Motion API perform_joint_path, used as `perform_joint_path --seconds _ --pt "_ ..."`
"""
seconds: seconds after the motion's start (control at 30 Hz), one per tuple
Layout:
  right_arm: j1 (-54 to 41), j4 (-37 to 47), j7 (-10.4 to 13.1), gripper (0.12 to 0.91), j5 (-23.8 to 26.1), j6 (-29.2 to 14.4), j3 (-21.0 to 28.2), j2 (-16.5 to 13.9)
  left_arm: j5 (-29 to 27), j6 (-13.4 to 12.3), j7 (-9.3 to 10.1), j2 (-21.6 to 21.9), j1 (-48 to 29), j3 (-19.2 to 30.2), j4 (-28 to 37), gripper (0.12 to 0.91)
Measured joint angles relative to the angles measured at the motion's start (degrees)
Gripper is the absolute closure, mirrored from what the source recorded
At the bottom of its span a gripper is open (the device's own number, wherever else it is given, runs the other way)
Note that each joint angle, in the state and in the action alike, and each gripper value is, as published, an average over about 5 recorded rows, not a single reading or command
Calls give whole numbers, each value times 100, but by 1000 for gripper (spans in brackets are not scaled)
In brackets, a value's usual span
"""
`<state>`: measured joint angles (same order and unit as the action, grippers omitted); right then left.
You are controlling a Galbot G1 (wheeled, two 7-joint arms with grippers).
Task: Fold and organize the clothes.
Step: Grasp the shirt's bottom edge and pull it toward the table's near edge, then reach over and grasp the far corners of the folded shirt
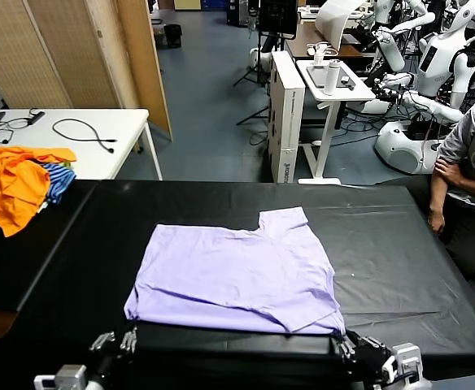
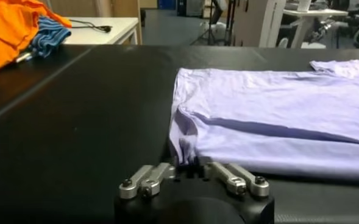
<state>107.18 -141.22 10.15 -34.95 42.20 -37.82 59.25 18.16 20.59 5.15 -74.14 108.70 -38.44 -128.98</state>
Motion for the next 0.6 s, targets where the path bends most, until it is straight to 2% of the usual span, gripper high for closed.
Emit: perform_joint_path --seconds 0.1,0.3,0.5,0.6 --pt "-156 -60 30 120 -225 0 -68 -23 91 20 19 -21 -10 -90 -76 132" --pt "-1096 231 185 118 -571 1 53 -197 671 169 203 152 -370 -297 -134 124" --pt "-2623 1113 348 118 -856 1 570 -323 1156 264 210 546 -1162 -213 120 123" --pt "-3376 1667 391 118 -908 0 905 -291 1377 376 289 745 -1660 -71 359 123"
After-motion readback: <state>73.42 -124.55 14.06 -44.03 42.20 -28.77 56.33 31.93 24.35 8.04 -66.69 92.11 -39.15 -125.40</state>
